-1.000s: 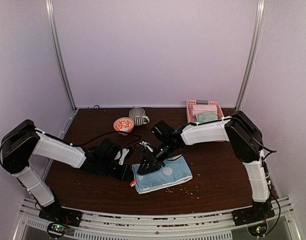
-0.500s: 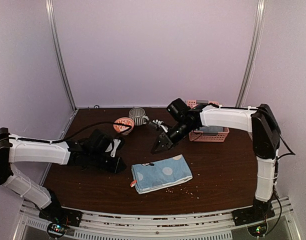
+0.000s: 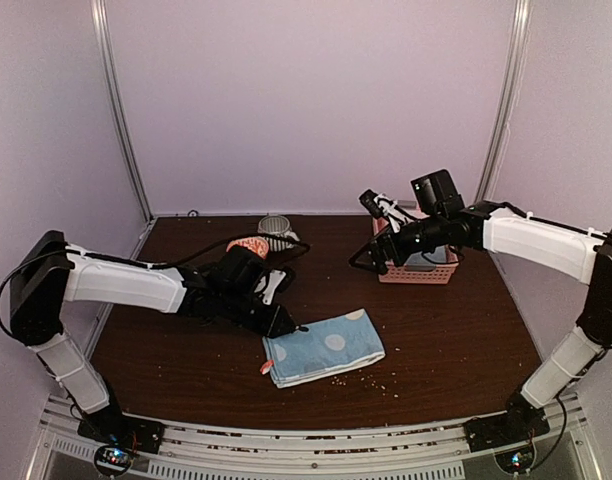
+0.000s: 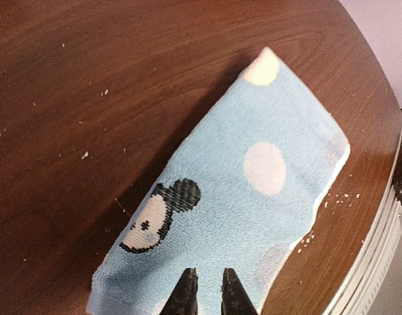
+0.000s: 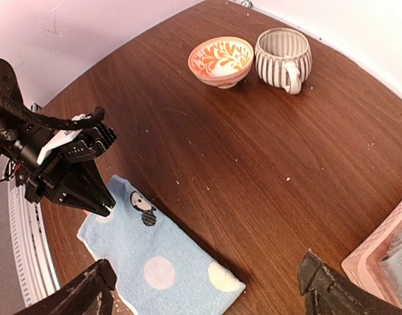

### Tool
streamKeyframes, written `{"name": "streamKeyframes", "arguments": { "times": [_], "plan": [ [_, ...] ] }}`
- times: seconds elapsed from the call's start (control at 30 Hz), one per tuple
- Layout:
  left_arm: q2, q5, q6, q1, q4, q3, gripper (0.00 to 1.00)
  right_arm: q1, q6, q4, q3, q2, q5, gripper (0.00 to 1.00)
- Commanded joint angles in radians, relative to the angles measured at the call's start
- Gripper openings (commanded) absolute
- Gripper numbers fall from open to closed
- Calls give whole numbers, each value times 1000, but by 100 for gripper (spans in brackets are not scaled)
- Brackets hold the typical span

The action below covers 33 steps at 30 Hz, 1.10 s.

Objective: Roll the towels
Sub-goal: Rotate the towel at the center of the board.

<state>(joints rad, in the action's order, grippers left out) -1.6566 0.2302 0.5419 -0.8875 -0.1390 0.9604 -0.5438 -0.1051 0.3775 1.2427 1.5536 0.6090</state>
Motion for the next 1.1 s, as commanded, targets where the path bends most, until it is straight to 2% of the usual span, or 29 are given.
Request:
{"name": "streamKeyframes", "arguments": {
  "times": [0.0, 0.13, 0.27, 0.3, 0.37, 0.47, 0.7, 0.83, 0.97, 1.07],
  "plan": [
    [-37, 20, 21, 1, 84, -34, 14, -3, -103, 33, -1, 14, 60, 100],
    [-64, -13, 27, 0, 85, -87, 13, -13, -153, 32, -35, 50, 106, 98],
    [-23, -65, 44, 1, 82, -173, 13, -55, -228, 159, 24, 198, 112, 55],
    [-13, -81, 40, 0, 76, -185, 13, -62, -235, 175, 44, 239, 102, 47],
    [3, -111, 25, 0, 55, -197, 13, -67, -242, 184, 46, 292, 92, 37],
    [0, -158, 2, 2, 17, -192, 13, -72, -235, 161, 20, 338, 27, 29],
    [-32, -205, -53, 47, -6, -169, 13, -100, -271, 198, -63, 361, -77, 22],
    [-71, -217, -110, 96, 8, -114, 13, -135, -294, 223, -145, 332, -82, 22],
    [-155, -205, -185, 126, -1, 14, 14, -228, -341, 294, -181, 306, 37, 23],
    [-197, -196, -223, 127, -34, 126, 14, -317, -385, 349, -158, 303, 197, 27]
  ]
}}
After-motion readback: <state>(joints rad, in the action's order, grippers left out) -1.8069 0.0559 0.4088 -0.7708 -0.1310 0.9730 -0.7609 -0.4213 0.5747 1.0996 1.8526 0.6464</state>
